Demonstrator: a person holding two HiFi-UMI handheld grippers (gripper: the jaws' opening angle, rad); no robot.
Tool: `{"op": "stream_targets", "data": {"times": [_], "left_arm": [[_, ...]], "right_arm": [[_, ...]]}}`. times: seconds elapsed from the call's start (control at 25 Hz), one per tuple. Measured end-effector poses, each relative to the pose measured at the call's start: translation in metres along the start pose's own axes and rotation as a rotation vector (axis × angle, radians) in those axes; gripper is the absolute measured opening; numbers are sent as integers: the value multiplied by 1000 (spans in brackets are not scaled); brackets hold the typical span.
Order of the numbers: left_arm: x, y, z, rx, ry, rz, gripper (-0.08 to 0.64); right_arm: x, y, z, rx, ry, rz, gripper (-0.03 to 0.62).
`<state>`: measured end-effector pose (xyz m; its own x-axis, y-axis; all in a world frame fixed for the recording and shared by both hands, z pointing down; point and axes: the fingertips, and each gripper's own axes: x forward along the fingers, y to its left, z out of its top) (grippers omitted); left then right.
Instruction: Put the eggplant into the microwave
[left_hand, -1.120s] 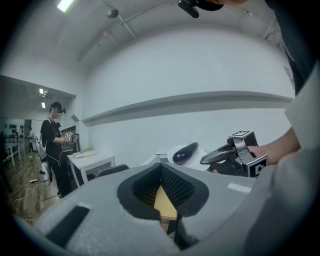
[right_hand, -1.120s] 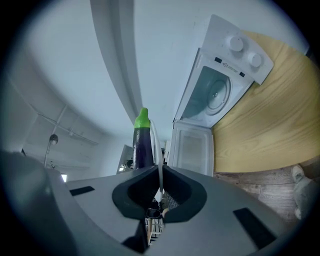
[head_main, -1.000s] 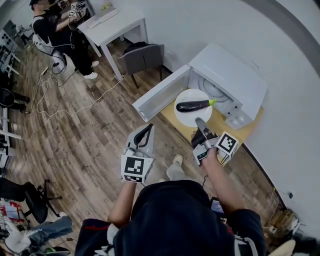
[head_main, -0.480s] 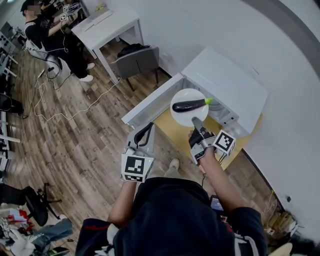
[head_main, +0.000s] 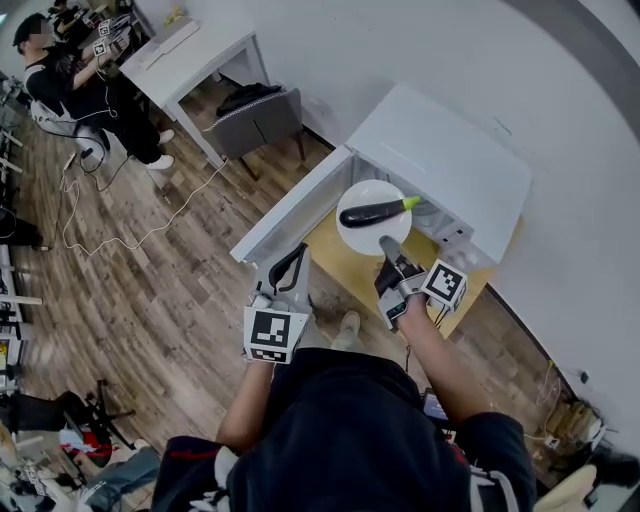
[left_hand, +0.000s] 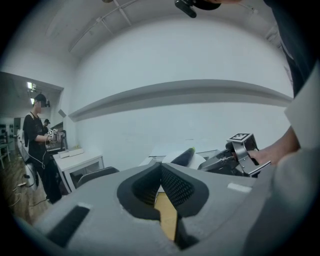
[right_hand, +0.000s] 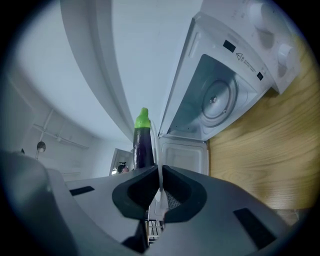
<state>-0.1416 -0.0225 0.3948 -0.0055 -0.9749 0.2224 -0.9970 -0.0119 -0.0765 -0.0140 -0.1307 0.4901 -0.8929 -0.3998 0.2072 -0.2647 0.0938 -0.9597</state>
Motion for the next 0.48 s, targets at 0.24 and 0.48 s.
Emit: {"op": "stream_targets", "data": {"times": [0.24,0.48], "left_arm": [[35,7,6,25,8,-124,14],[66,6,16,66,9,-257,14]], "right_arm": [[9,-7,3,34,-75,-26,26],[5,-23,6,77,-166,-92,25]]}}
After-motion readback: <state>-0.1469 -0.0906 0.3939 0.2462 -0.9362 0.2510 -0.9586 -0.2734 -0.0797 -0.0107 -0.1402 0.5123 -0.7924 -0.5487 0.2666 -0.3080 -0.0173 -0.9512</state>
